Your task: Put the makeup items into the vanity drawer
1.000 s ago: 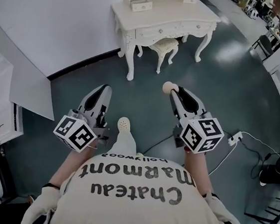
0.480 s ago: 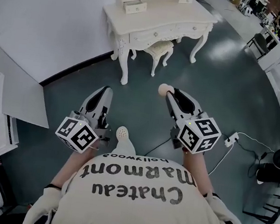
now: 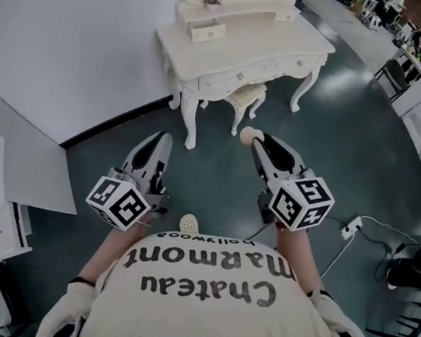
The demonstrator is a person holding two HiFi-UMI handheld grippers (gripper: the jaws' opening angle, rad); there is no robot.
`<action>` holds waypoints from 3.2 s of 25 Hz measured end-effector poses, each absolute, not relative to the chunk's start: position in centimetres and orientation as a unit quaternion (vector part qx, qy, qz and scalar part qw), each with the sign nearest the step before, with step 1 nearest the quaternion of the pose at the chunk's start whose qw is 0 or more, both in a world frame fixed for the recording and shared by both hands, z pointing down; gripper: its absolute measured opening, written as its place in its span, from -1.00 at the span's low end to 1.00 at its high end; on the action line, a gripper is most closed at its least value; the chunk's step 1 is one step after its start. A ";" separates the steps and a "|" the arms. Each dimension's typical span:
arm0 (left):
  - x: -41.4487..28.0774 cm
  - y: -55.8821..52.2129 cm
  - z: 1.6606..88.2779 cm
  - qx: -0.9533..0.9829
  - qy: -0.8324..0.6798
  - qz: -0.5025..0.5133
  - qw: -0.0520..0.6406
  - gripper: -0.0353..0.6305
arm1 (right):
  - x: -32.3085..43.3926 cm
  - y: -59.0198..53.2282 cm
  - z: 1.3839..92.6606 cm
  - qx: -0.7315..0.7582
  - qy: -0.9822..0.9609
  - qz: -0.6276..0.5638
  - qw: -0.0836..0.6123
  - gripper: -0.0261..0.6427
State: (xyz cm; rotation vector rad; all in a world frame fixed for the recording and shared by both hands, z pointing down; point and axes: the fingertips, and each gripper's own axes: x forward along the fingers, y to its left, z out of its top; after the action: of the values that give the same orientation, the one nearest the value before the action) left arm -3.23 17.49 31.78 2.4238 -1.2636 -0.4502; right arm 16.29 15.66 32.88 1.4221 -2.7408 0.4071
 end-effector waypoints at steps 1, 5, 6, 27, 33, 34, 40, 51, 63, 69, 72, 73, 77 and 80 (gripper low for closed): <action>-3.6 16.4 31.7 0.860 -0.449 -0.159 0.184 -0.87 | 15.9 14.7 32.7 0.457 -0.880 0.130 0.012 -0.60; -5.2 12.3 31.3 0.861 -0.447 -0.155 0.184 -0.87 | 14.6 10.9 32.1 0.461 -0.878 0.129 0.008 -0.60; -5.6 11.4 31.2 0.862 -0.446 -0.154 0.184 -0.87 | 14.2 10.0 31.9 0.462 -0.877 0.129 0.005 -0.60; -13.1 3.5 34.6 0.852 -0.463 -0.129 0.206 -0.87 | 7.3 -0.4 35.3 0.451 -0.878 0.150 0.048 -0.60; -14.3 1.1 35.0 0.843 -0.479 -0.135 0.203 -0.87 | 5.9 -3.5 35.8 0.434 -0.886 0.153 0.052 -0.60; -14.3 0.5 35.0 0.841 -0.481 -0.136 0.204 -0.87 | 5.8 -4.1 35.9 0.431 -0.888 0.154 0.053 -0.60; -13.7 -3.7 34.7 0.840 -0.484 -0.137 0.201 -0.87 | 5.8 -8.7 35.7 0.419 -0.894 0.151 0.053 -0.60; -11.7 -12.5 31.7 0.835 -0.496 -0.156 0.178 -0.87 | 6.6 -18.1 33.6 0.391 -0.910 0.136 0.039 -0.60; -11.1 -18.2 33.5 0.809 -0.537 -0.153 0.186 -0.87 | 7.7 -26.4 34.7 0.360 -0.922 0.137 0.036 -0.60; -13.9 -19.8 35.1 0.771 -0.557 -0.191 0.243 -0.87 | 6.6 -29.1 37.0 0.352 -0.920 0.160 0.059 -0.60; -14.6 -21.4 36.0 0.768 -0.558 -0.189 0.253 -0.87 | 5.9 -30.6 38.0 0.354 -0.917 0.172 0.065 -0.60; -14.9 -22.1 36.2 0.768 -0.557 -0.187 0.254 -0.87 | 5.6 -31.2 38.3 0.355 -0.916 0.173 0.067 -0.60; -15.9 -25.8 36.6 0.780 -0.551 -0.168 0.244 -0.87 | 4.6 -34.1 38.8 0.368 -0.910 0.177 0.065 -0.60; -16.5 -28.9 36.7 0.798 -0.539 -0.132 0.234 -0.87 | 4.3 -36.5 39.1 0.390 -0.899 0.188 0.067 -0.60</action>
State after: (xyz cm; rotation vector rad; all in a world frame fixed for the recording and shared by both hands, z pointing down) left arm -16.55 -28.93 36.75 2.1922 -1.4790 -0.3628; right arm 4.34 -36.53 39.14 1.1762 -2.7091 0.5655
